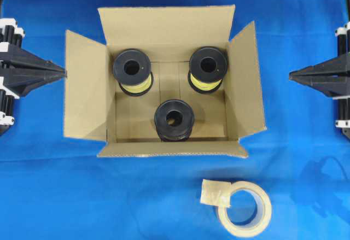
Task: Close the cardboard box.
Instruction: 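Move both grippers inward toward the box's left and right side flaps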
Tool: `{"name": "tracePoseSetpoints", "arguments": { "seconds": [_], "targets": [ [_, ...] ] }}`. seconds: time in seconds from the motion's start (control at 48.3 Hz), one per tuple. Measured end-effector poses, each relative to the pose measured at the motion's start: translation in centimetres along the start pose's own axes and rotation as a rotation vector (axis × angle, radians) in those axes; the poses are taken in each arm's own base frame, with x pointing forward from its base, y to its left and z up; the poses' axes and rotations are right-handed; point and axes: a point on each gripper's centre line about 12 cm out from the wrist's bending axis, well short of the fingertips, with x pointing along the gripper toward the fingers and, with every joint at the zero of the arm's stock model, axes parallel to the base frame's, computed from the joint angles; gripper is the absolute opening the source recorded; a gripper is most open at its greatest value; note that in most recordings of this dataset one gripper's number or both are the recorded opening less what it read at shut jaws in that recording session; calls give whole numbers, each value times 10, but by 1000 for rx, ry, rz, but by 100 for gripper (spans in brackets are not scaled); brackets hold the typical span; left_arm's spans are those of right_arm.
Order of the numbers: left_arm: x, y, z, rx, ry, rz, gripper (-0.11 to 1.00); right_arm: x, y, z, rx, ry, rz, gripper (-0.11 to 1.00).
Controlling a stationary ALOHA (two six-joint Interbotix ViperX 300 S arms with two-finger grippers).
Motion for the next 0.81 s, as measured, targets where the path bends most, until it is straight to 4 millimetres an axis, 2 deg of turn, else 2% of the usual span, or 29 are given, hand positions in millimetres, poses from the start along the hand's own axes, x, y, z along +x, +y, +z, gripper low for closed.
{"name": "tracePoseSetpoints", "arguments": {
  "seconds": [0.29, 0.477, 0.642, 0.808],
  "targets": [
    [-23, -1, -5, -26, 130, -2, 0, -12, 0, -4, 41, 123, -4, 0],
    [-40, -2, -18, -35, 285, -7, 0, -18, 0, -18, 49, 250, -6, 0],
    [-43, -2, -43, -42, 388, -5, 0, -20, -3, -42, 58, 317, -25, 0],
    [-41, -2, -71, -50, 471, -1, 0, -18, -7, -76, 66, 385, -52, 0]
  ]
}}
